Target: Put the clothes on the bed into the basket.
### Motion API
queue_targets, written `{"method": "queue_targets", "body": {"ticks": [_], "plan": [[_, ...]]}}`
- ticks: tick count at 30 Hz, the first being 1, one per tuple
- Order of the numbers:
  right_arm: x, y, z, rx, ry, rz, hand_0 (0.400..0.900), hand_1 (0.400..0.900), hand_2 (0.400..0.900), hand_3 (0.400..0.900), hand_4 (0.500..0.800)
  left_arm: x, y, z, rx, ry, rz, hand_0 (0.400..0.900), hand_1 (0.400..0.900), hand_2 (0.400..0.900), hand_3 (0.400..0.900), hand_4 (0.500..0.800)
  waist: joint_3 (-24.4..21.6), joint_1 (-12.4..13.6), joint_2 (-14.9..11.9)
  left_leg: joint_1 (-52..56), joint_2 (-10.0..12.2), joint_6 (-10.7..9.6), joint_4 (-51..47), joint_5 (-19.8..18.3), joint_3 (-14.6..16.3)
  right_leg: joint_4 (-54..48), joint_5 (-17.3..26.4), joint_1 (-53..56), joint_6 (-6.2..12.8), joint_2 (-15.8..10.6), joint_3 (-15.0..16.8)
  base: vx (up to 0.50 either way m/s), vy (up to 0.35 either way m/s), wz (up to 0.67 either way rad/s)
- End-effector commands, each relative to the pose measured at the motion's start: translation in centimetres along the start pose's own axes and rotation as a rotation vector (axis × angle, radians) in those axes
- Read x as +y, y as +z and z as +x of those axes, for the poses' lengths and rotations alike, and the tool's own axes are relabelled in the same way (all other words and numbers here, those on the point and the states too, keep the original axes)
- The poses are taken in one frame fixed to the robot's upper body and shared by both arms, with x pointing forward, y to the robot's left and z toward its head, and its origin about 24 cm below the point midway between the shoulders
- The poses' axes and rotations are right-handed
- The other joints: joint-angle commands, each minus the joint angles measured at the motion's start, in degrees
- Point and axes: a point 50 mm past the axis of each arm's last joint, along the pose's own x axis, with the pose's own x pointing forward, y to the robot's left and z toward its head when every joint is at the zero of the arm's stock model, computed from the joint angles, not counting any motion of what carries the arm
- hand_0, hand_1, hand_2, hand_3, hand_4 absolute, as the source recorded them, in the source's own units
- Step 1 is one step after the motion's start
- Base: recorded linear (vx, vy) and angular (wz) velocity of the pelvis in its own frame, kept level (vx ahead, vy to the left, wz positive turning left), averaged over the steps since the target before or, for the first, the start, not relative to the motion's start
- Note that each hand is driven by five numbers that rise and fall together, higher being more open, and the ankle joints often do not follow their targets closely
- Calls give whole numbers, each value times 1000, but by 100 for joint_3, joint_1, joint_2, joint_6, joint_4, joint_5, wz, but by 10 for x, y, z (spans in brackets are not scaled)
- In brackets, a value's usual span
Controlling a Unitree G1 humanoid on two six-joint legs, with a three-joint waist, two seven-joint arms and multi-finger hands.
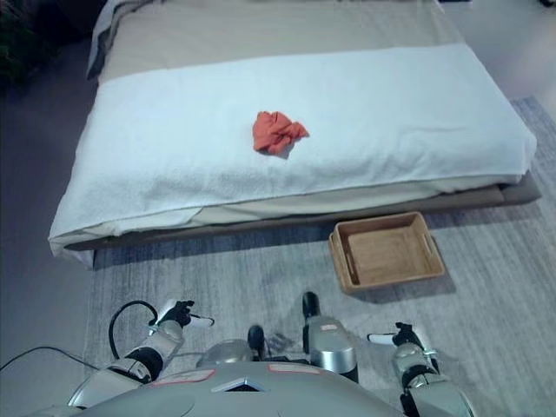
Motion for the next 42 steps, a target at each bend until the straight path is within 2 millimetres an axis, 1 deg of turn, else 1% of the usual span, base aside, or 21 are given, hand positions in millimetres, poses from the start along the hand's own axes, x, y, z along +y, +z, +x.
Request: {"method": "queue_targets", "body": {"ticks": [1,3,5,6,8,10,14,18,19,21,23,24,26,28,30,32,33,36,38,40,42], "plan": [[-34,23,6,-67,-103,11,900,900,900,900,800,31,50,1,-179,105,14,900,900,900,900,800,207,-132,109,420,-351,176,1441,1867,265,79,472,-197,-457,325,197,354,-325,34],[-38,28,6,-78,-117,29,900,900,900,900,800,32,60,-1,-210,107,8,900,900,900,900,800,379,-31,18,-217,-242,192,2729,2032,340,98,265,136,-655,353,201,301,-276,14],[-39,30,6,-82,-125,37,900,900,900,900,800,31,60,-1,-217,108,4,900,900,900,900,800,477,55,-98,-860,-137,335,3039,1893,494,114,160,356,-749,338,188,304,-224,-2],[-40,31,6,-84,-130,36,900,900,900,900,800,29,57,-1,-208,102,5,900,900,900,900,800,504,144,-134,-1169,-218,418,2794,1693,525,115,111,465,-755,340,203,351,-165,-13],[-39,33,6,-94,-129,30,900,900,900,900,800,28,47,0,-179,101,-2,900,900,900,900,800,488,215,-203,-1544,-128,495,2171,1554,728,87,8,652,-712,314,224,358,-108,-21],[-40,35,5,-110,-131,27,900,900,900,900,800,29,40,0,-158,108,-5,900,900,900,900,800,496,239,-192,-1680,112,430,607,1797,980,120,-157,832,-668,351,211,413,-36,-17],[-42,37,5,-127,-136,16,900,900,900,900,800,30,31,1,-133,107,-2,900,900,900,900,800,434,337,-66,-1284,82,324,-2200,2332,1010,105,-470,1275,-541,411,357,504,81,-26],[-46,52,4,-192,-141,-7,900,900,900,900,800,27,20,2,-97,100,-8,900,900,900,900,800,239,409,21,-1524,156,223,-2404,2255,690,167,-841,1656,-482,407,710,518,111,-67],[-44,55,3,-205,-136,-14,900,900,900,900,800,26,18,2,-87,101,-11,900,900,900,900,800,178,454,19,-1472,129,210,-2404,2382,533,196,-923,1756,-485,370,791,602,159,-71],[-40,58,2,-218,-125,-16,900,900,900,900,800,28,14,3,-73,108,0,900,900,900,900,800,19,491,-41,-1312,88,234,-2404,2568,583,426,-1074,1884,-398,199,859,625,203,-45],[-38,61,1,-237,-122,-19,900,900,900,900,800,29,15,3,-78,112,19,900,900,900,900,800,-94,563,-166,-1136,-152,465,-2252,2359,700,1202,-609,1713,-157,-99,840,577,247,-35],[-40,68,0,-265,-124,-21,900,900,900,900,800,31,16,4,-79,118,16,900,900,900,900,800,-97,596,-213,-1071,-308,619,-2134,2153,783,2008,46,1417,53,-263,833,417,240,-23],[-44,82,-4,-329,-142,-25,900,900,900,900,800,40,24,4,-110,145,12,900,900,900,900,800,18,558,-194,-798,-492,824,-2019,1915,848,3636,1102,728,133,-329,877,335,256,0],[-50,93,-7,-380,-167,-13,900,900,900,900,800,47,34,3,-143,168,23,900,900,900,900,800,224,423,-125,-468,-564,953,-2048,1807,754,4731,1128,21,100,-189,814,246,241,33],[-61,102,-13,-436,-221,-14,900,900,900,900,800,50,43,2,-175,183,41,900,900,900,900,800,368,273,-8,-166,-604,1038,-2076,1679,675,5032,787,-498,-83,-329,670,256,216,45],[-75,112,-20,-514,-295,-67,900,900,900,900,800,53,54,0,-226,195,44,900,900,900,900,800,448,157,106,100,-584,998,-2121,1587,522,4190,292,-766,-262,-509,482,278,108,60],[-83,119,-24,-552,-335,-113,900,900,900,900,800,53,60,-2,-254,197,48,900,900,900,900,800,495,107,129,208,-576,967,-2153,1550,446,3777,210,-806,-251,-525,434,275,22,61],[-105,133,-38,-662,-450,-259,900,900,900,900,800,45,65,-4,-300,181,105,900,900,900,900,800,494,13,46,483,-654,827,-2264,1377,268,1334,337,-578,11,-374,490,305,-47,51],[-109,142,-42,-703,-471,-333,900,900,900,900,800,39,62,-4,-294,167,119,900,900,900,900,800,466,77,-83,598,-712,786,-2274,1260,249,254,616,-357,170,-443,379,289,-82,31],[-103,140,-40,-703,-463,-400,900,900,900,900,800,34,54,-4,-274,156,136,900,900,900,900,800,357,144,-213,629,-780,804,-2250,1170,71,5,668,-107,186,-400,686,245,-98,53],[-102,153,-49,-760,-461,-444,900,900,900,900,800,31,43,-3,-241,138,114,900,900,900,900,800,245,238,-232,725,-729,804,-2361,1167,86,-61,705,45,174,-416,613,216,-99,27]]}}
